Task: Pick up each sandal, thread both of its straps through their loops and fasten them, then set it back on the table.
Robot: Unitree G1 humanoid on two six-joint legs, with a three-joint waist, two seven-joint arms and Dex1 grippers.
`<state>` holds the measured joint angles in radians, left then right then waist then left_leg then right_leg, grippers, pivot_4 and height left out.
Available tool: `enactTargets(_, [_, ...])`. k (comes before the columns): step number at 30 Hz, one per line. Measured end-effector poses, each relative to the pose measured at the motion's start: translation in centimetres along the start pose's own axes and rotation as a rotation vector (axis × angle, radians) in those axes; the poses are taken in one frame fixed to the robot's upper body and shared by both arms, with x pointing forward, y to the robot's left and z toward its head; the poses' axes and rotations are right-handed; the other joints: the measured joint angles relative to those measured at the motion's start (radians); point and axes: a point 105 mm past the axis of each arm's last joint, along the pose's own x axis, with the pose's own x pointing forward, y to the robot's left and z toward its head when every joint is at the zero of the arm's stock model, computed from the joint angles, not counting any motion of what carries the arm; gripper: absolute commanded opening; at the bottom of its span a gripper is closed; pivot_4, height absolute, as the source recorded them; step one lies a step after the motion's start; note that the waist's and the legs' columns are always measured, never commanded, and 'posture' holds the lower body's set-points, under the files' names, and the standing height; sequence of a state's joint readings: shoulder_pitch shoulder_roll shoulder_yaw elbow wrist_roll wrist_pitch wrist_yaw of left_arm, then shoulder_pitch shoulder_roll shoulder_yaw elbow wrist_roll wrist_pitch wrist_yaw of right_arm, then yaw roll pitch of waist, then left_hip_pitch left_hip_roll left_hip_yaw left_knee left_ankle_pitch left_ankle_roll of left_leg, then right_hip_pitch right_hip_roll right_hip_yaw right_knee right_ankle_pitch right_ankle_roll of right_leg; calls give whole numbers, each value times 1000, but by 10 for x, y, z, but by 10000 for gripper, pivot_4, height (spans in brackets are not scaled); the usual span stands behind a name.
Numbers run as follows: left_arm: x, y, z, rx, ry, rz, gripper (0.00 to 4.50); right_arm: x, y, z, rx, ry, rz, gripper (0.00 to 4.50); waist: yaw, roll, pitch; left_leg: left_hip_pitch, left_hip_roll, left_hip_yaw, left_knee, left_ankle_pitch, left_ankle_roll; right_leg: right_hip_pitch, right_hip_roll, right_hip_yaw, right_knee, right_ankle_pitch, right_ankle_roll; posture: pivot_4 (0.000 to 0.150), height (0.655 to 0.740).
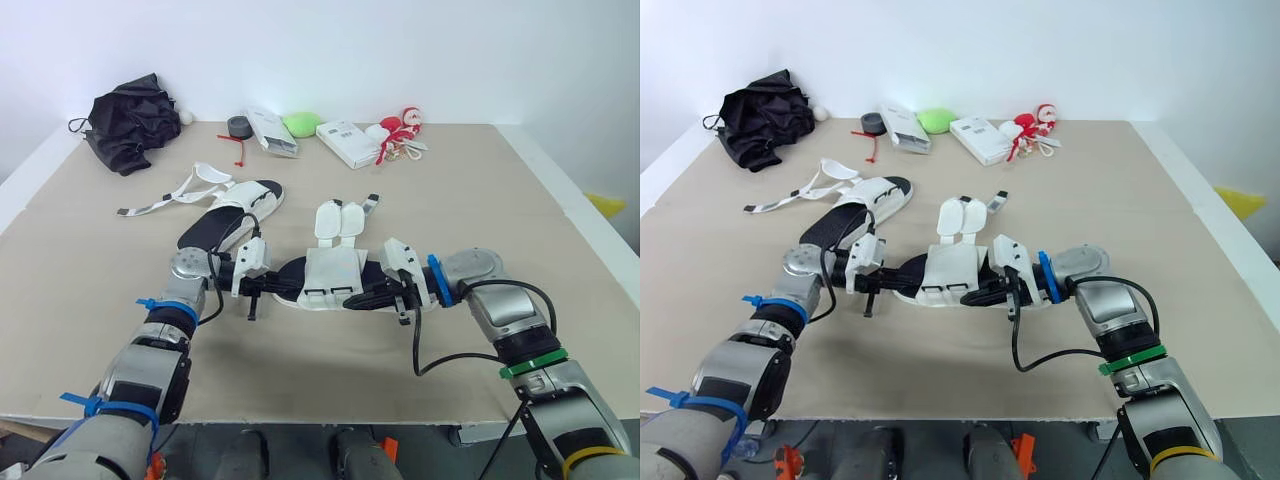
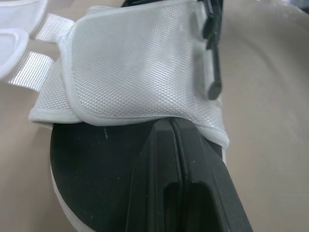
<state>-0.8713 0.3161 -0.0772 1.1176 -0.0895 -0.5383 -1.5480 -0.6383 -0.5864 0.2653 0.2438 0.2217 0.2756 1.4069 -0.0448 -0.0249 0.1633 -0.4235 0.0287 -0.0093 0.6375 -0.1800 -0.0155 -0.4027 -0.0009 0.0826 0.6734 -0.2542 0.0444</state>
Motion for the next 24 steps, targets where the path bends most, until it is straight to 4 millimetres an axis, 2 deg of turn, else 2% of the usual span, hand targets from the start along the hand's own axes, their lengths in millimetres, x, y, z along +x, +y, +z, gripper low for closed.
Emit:
enactTargets(3, [-1,2,1,16,13,0,424,1,0,0,3,-1,0,0,0,0,-2,0,0,0,0,0,0,0,0,0,0,0,0,1500,7400])
enactTargets(5, [-1,3,0,15,25,0,0,2,-1,0,11,-2,-7,7490,0,0,-5,1,0,0,0,0,0,0,0,0,0,0,0,1500,7400])
enactTargets(6, [-3,3,0,15,34,1,0,3,-2,0,21,-6,-12,9455,0,0,-6,2,1,0,0,0,0,1,1,0,0,0,-1,1500,7400])
enactTargets(7, [-4,4,-2,9,40,10,0,5,-3,0,38,-13,-20,15391,-2,0,-6,3,1,0,0,0,0,1,1,0,1,1,-2,1500,7400])
enactTargets(8, [-4,4,-3,3,40,16,0,5,-3,0,44,-18,-17,16696,-2,0,-7,4,1,0,0,0,1,2,1,1,2,1,-2,1500,7400])
enactTargets(9, [-4,4,-3,-3,40,21,0,4,-2,0,52,-19,-12,21834,-2,0,-7,5,1,0,0,0,1,3,1,1,2,1,-2,1500,7400])
enactTargets(11, [-4,5,-4,-13,41,30,0,1,-1,-2,66,-13,0,29346,-2,0,-7,8,1,0,0,1,1,4,2,1,3,1,-3,1500,7400])
enactTargets(12, [-4,5,-5,-17,41,33,0,-3,0,-4,69,0,2,30997,-2,0,-7,8,1,0,0,1,1,5,2,1,3,1,-3,1500,7400])
enactTargets(16, [-4,5,-6,-23,42,39,0,-16,1,-9,89,30,-10,30997,-2,0,-8,11,1,0,0,1,1,7,2,1,3,1,-4,1500,7400])
enactTargets(17, [-4,5,-6,-25,41,41,0,-30,0,-11,116,36,-37,30997,-2,0,-8,12,1,1,0,1,1,8,1,2,3,0,-4,1500,7400])
enactTargets(18, [-4,5,-7,-26,41,42,0,-39,-3,-7,142,2,-65,30997,-2,0,-8,13,1,1,0,1,1,9,1,2,3,0,-5,1500,7400])
enactTargets(20, [-4,5,-7,-27,41,43,0,-42,-4,-2,168,-35,-74,30997,-2,0,-8,14,1,1,0,1,1,10,1,2,3,-1,-7,1500,7400])
enactTargets(22, [-4,5,-7,-27,39,43,0,-54,-19,21,209,-138,-139,30997,-4,1,-7,15,0,2,0,1,1,10,1,3,3,-1,-7,1500,7400])
enactTargets(23, [-3,4,-7,-28,35,44,0,-63,-38,44,202,-195,-217,30997,-4,1,-7,15,0,2,0,1,1,10,1,3,3,-1,-7,1500,7400])
enactTargets(24, [-4,4,-7,-27,34,46,0,-63,-45,49,208,-212,-244,30997,-4,1,-8,15,1,2,0,1,1,10,1,3,3,-2,-8,1500,7400])
